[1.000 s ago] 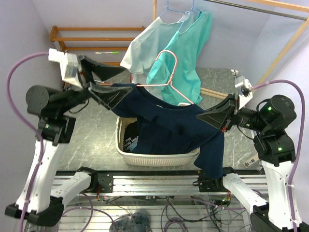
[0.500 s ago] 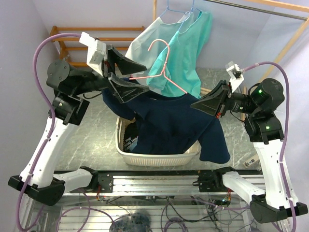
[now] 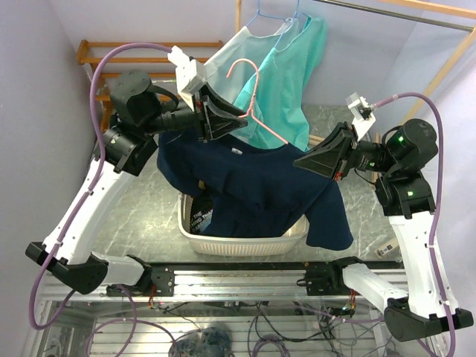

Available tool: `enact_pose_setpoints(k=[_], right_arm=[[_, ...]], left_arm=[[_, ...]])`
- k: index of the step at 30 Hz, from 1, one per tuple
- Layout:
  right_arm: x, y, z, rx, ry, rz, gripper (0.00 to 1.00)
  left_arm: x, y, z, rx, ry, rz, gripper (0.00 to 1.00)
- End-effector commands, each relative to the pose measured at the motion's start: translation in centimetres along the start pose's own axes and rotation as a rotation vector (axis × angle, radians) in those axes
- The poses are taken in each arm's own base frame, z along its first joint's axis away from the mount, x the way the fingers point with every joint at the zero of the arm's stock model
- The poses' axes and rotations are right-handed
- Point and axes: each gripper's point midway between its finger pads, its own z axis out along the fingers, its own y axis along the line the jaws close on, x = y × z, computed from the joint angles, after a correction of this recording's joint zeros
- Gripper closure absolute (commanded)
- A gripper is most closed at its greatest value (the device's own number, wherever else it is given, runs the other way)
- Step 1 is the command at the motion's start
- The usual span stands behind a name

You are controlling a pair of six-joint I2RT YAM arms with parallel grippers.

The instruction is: Remove the t-shirt from the hanger

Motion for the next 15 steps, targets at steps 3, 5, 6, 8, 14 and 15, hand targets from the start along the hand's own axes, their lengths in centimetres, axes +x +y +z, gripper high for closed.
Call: enact_pose_setpoints(k=[3,5,6,8,14,15], right_arm=[[-0.4,0.1,-0.1,0.01,-0.003,-0.054,1.0],[-0.2,-0.8,0.0,0.048,-0.002,-0.045,1.0],[-0.1,-1.3,0.0,0.066,-0.001,-0.039,1.0],[0.2,-2.4,-0.1,0.124,0.001,-0.029,0.98],[0.2,-5.3,-1.3,0.343,-0.028,-0.046,0.06],[0.0,-5.7,-1.7,0.388,-0.034,-0.051,0.01]], left_arm=[[-0.9,-0.7,-0.1,0.0,-0.017,0.057,0.92],[-1.2,-0.8,-0.4,-0.009,-0.028,0.07,0.93],[-1.3,-0.8,-0.5,-0.02,-0.029,0.077,0.93],[-1.5,-0.5,-0.9,-0.053,-0.029,0.093,0.93],[-2.6,0.3,-2.5,-0.182,-0.051,0.153,0.93],[-2.9,0.2,-2.9,-0.196,-0.054,0.163,0.93]])
